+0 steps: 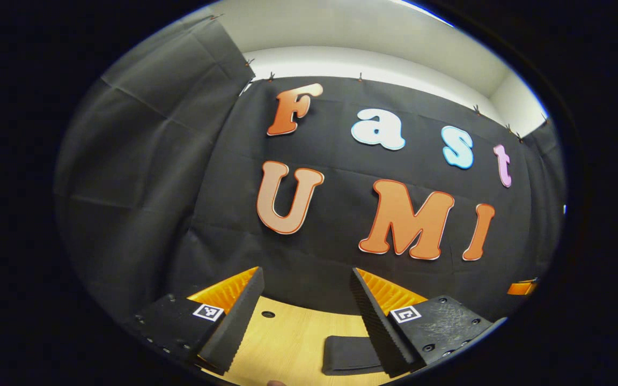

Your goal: Grasp the waist and the cuffs of the jeans and fold them to make the two legs overlap; first hold the waist and fold one-third of the jeans toward the cuffs, then hold the cuffs and fold the remaining one-third in the same direction to finish folding.

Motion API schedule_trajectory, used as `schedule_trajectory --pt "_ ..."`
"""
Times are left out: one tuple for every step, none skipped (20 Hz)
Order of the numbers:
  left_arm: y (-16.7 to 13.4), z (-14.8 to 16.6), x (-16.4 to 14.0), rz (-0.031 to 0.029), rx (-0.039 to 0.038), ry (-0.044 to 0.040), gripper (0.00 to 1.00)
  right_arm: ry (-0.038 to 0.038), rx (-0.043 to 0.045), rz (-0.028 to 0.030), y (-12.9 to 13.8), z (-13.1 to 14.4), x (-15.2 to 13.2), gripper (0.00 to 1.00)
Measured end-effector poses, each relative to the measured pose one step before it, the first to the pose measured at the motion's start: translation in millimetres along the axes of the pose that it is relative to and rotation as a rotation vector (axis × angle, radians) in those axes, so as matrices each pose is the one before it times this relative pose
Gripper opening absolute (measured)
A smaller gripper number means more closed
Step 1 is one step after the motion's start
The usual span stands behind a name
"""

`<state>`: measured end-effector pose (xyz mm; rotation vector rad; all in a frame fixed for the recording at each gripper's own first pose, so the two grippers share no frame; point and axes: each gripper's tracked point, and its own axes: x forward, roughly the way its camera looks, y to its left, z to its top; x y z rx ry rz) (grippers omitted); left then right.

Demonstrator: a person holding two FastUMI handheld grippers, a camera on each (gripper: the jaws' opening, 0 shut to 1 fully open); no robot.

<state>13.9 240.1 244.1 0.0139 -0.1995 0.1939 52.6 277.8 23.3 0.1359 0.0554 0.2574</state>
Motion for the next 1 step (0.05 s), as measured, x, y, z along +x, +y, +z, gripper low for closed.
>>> schedule_trajectory --pt "-2.03 -3.2 -1.62 0.00197 0.00464 0.01125 0.97 0.01259 -0.00408 0.00265 -0.16 -4.33 0.02 0.98"
